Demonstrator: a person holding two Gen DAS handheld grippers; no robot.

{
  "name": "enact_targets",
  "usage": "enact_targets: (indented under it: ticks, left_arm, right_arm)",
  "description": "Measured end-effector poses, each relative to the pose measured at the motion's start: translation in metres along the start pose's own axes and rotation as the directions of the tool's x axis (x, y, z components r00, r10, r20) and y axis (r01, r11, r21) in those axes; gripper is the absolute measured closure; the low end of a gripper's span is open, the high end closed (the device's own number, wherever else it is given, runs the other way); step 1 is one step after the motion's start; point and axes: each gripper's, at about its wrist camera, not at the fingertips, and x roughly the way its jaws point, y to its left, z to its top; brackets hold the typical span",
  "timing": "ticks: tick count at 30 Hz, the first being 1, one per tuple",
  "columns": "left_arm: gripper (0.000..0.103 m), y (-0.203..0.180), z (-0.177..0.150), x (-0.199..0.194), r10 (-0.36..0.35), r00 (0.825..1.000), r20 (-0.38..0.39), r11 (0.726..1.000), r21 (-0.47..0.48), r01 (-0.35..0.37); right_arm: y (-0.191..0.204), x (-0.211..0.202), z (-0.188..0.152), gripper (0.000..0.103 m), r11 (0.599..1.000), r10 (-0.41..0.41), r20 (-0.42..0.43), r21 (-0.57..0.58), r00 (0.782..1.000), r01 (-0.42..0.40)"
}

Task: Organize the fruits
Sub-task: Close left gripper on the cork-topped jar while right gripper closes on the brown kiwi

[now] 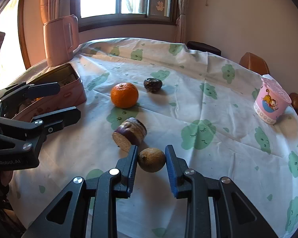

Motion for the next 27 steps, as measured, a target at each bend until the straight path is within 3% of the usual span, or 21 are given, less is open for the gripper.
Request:
enact_targets:
  ticks: [5,11,15,17,18,21,27]
  left_arm:
    - [0.025,-0.026,0.007,0.015,-0.090,0.996,-0.014,0.996,0.011,0.090]
    - [0.026,-0.045,0.015,0.045,-0.146,0.984,-0.104,0.989,0.017,0.149]
    - [0.035,-0.053,0.014,0.057,-0.166,0.972,-0.167,0.984,0.034,0.174]
    - [0.045,-0.054,0.013,0.065,-0.180,0.963,-0.202,0.982,0.025,0.189]
    - [0.056,-0.053,0.013,0.068,-0.190,0.957,-0.217,0.980,0.017,0.198]
    - [0.063,-0.051,0.012,0.067,-0.204,0.956,-0.211,0.978,0.003,0.210]
    - [0.063,-0.047,0.014,0.059,-0.213,0.962,-0.169,0.977,-0.006,0.215]
  right_arm:
    - [-0.037,-0.003,-0.004,0.073,0.993,-0.077,0.008,0.086,0.997,0.076]
    - [-0.051,-0.007,-0.006,0.073,0.987,-0.085,0.023,0.136,0.996,0.081]
    - [-0.053,-0.007,-0.006,0.073,0.986,-0.078,0.029,0.148,0.997,0.073]
    - [-0.052,-0.007,-0.006,0.073,0.987,-0.078,0.025,0.144,0.997,0.074]
    - [-0.051,-0.006,-0.006,0.073,0.988,-0.075,0.022,0.139,0.997,0.072]
    - [-0.049,-0.005,-0.006,0.073,0.990,-0.065,0.021,0.127,0.998,0.062]
    - [-0.048,-0.010,-0.006,0.073,0.992,-0.046,0.050,0.121,0.998,0.040]
